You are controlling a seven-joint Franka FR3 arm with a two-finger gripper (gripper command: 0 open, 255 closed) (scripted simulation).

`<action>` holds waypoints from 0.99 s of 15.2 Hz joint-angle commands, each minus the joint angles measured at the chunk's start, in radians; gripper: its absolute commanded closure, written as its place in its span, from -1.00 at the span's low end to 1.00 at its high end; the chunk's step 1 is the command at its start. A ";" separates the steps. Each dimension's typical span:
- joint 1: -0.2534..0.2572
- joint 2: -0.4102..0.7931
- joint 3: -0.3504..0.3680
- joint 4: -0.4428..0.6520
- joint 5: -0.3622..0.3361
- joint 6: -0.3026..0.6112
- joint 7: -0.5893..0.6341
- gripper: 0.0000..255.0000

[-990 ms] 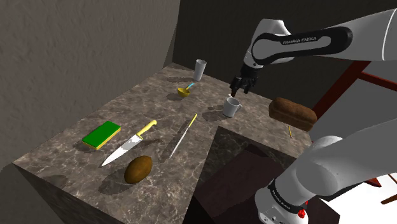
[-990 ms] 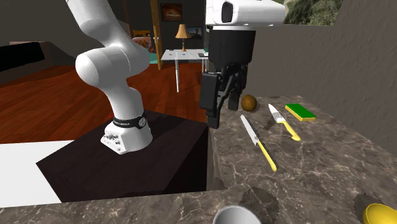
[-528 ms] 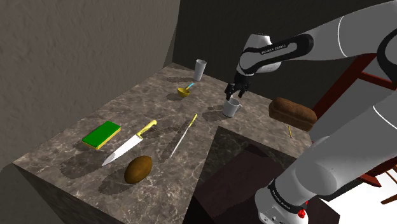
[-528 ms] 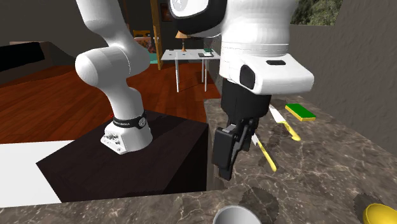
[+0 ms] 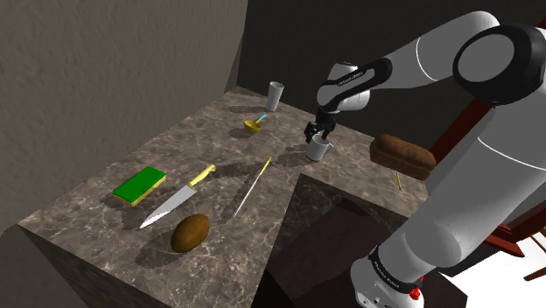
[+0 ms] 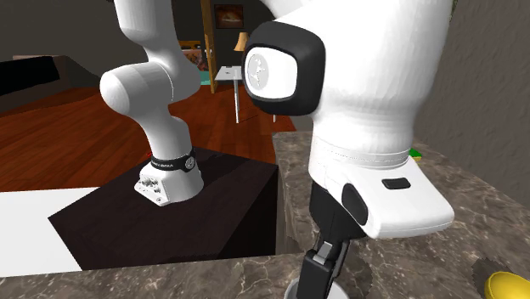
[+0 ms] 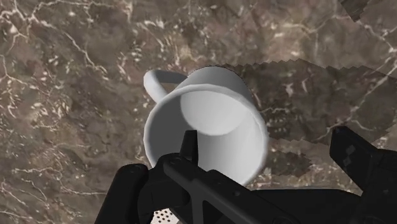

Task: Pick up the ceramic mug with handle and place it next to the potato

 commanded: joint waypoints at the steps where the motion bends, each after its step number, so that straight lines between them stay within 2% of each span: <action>1: -0.001 0.023 0.001 -0.005 0.008 0.028 -0.004 -1.00; 5: -0.006 0.062 0.004 -0.013 0.024 0.073 -0.015 -1.00; 12: -0.006 0.062 0.004 -0.013 0.024 0.073 -0.015 -1.00; 13: -0.006 0.062 0.004 -0.013 0.024 0.073 -0.015 1.00; 15: -0.006 0.062 0.004 -0.013 0.024 0.073 -0.015 1.00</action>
